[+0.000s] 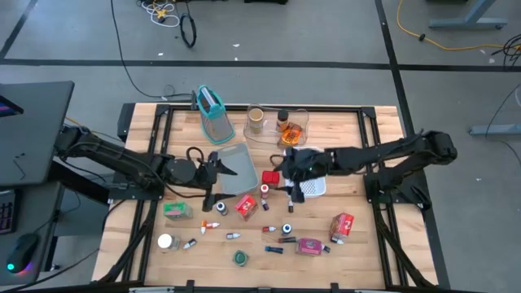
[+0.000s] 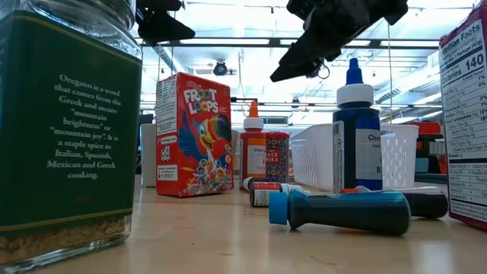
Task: Pick & Place Kitchen Items
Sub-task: Put the red seasoning can into the transparent bin
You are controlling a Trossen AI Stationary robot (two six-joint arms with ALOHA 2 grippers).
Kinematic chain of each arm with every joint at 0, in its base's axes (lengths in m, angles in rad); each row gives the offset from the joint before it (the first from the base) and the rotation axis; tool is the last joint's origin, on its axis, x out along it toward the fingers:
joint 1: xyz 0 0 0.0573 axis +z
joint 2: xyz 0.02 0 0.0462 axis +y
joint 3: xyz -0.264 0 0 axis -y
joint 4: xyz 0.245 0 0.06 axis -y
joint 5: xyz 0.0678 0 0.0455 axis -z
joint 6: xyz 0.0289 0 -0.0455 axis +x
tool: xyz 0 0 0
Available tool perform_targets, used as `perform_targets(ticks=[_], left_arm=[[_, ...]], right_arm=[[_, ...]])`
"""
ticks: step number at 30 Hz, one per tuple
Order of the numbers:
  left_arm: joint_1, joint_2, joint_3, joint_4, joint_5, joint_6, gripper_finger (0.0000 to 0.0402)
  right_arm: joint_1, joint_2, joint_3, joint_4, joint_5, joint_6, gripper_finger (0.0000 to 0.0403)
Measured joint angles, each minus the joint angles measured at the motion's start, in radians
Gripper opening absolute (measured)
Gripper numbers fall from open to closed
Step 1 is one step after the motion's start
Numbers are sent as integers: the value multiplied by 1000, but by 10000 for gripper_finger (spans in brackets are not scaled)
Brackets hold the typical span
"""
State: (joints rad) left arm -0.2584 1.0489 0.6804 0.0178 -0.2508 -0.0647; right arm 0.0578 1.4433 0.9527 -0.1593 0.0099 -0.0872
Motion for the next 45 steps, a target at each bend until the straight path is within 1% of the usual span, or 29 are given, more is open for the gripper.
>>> perform_targets(ticks=[3,5,15,21,24,30,34,41,45], left_arm=[[0,0,0,-1,0,0,342],[0,0,0,-1,1,0,342],[0,0,0,-1,1,0,342],[0,0,0,-1,1,0,342],[0,0,0,0,1,0,342],[0,0,0,-1,1,0,342],[0,0,0,-1,1,0,342],[0,0,0,-1,1,0,342],[0,0,0,-1,1,0,342]], right_arm=[[30,30,0,-8,84,-8,311],[36,55,0,-7,111,-1,311],[35,212,0,17,120,-4,311],[35,255,2,62,270,-56,311],[32,251,1,71,296,-69,311],[23,244,1,111,294,-108,311],[-11,243,1,110,292,-139,311],[-110,242,1,95,142,-132,311],[-141,252,1,86,72,-132,311]])
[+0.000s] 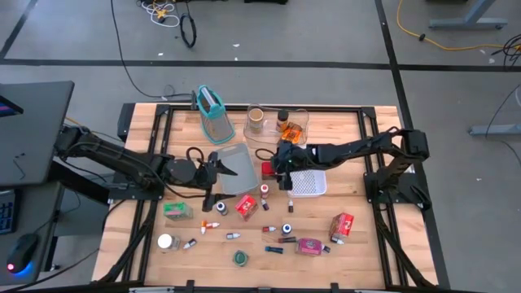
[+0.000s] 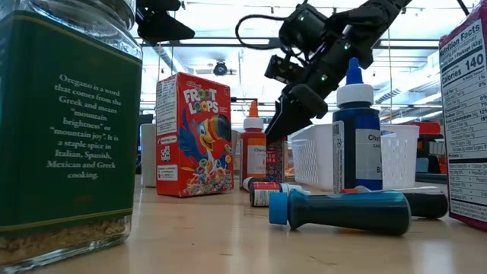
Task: Pick & Place Kitchen Items
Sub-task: Put the red seasoning can into the transparent bin
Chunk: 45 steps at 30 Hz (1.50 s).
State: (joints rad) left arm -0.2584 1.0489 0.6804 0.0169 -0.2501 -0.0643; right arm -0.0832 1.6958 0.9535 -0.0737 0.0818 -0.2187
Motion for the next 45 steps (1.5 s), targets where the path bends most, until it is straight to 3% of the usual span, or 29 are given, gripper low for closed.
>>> perform_targets(ticks=[8,16,21,27,35,45], left_arm=[[0,0,0,0,0,0,342],[0,0,0,0,0,0,342],[0,0,0,0,0,0,342],[1,0,0,2,-1,0,342],[2,0,0,3,-30,0,342],[2,0,0,4,-111,0,342]], right_arm=[[-2,39,-2,-5,-12,-2,300],[-9,39,-1,0,-12,30,220],[-9,21,-1,-5,-5,45,219],[-18,-67,58,-123,195,97,228],[-78,-196,164,-107,195,78,224],[-263,-90,171,-46,191,159,226]])
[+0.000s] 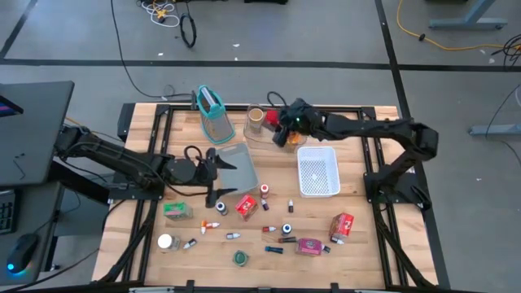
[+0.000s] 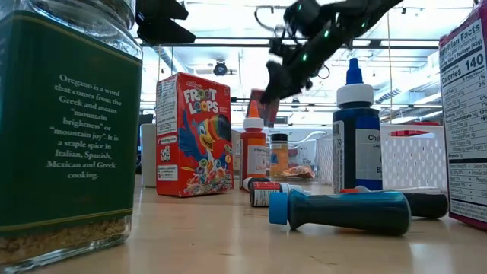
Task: Pick & Place Kitchen Items
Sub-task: Put the red seasoning can into the transparent bin
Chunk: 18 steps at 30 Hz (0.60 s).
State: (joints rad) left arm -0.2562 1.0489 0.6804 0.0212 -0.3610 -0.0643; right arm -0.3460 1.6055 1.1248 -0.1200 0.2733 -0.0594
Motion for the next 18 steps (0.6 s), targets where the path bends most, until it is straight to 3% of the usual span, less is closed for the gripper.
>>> perform_targets(ticks=[9,18], left_arm=[[0,0,0,0,-20,0,342],[0,0,0,0,-20,0,342]], right_arm=[[-51,127,0,48,4,188,227],[-79,205,5,99,40,253,228]])
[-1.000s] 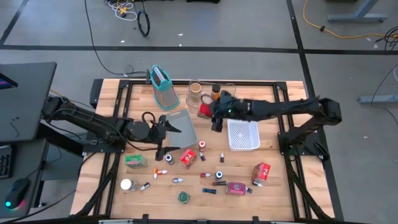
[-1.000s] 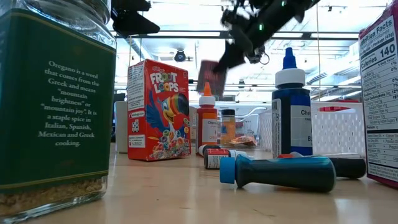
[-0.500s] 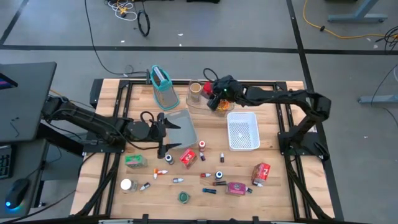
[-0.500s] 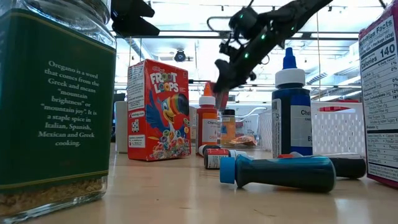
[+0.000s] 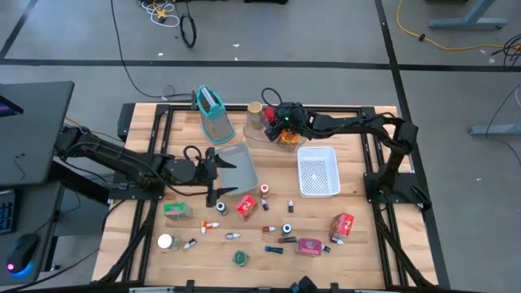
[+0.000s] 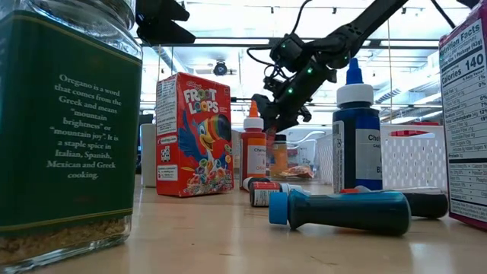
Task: Pick & Place Kitchen Items
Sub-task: Put the red seasoning can into the transparent bin
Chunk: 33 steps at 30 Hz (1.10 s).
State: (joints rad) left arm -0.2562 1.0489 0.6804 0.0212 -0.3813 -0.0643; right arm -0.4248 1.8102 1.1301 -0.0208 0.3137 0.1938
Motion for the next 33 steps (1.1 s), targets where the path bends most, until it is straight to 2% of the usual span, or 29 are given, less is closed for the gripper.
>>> perform_targets(ticks=[10,16,23,33], left_arm=[[0,0,0,0,0,0,342],[0,0,0,0,0,0,342],[0,-1,0,0,-7,0,342],[0,-1,0,0,-26,0,342]], right_arm=[[-1,5,-5,51,-7,-67,247],[38,-22,18,-45,29,-195,219],[106,-39,45,-153,-39,-208,231],[141,-11,11,22,-36,-189,228]])
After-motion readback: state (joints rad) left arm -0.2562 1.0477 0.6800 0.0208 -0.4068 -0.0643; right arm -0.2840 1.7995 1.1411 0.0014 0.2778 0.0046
